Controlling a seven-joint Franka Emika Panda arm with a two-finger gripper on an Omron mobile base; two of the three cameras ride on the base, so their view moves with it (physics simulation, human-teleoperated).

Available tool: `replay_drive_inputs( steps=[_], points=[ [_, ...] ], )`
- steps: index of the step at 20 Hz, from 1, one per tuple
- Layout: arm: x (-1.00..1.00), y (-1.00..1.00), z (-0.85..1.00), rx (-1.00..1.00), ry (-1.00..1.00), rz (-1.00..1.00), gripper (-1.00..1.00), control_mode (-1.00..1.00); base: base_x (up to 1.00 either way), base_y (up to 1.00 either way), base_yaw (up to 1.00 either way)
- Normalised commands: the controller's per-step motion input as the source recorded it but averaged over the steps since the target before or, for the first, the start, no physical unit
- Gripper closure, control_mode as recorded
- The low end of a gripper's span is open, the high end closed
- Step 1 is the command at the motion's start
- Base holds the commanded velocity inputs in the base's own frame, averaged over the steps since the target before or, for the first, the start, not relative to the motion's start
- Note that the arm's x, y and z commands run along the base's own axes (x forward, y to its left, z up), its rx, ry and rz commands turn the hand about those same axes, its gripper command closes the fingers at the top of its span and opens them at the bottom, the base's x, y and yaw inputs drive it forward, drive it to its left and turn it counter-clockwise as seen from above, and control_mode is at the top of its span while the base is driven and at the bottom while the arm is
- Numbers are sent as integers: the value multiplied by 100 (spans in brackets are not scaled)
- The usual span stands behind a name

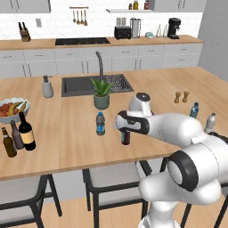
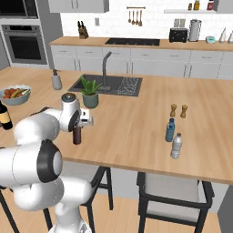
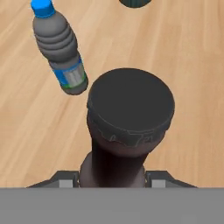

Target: Move the plastic bottles in the middle to the plastics group, and the glass bottles in the middle to the glass group.

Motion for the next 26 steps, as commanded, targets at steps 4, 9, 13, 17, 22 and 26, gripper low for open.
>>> replay_drive_inputs(
  steps=[4,9,13,17,22,26],
  points=[
    [-6,100,22,0,-3,20,100,-100,0,0,0],
    [-7,100,7,0,-1,24,100,-100,0,0,0],
    [-3,100,1,-1,0,29,100,-100,0,0,0],
    [0,100,0,-1,0,31,100,-100,0,0,0],
    [0,100,0,0,-6,26,100,-100,0,0,0],
    [0,91,0,0,-16,17,100,-100,0,0,0]
  ],
)
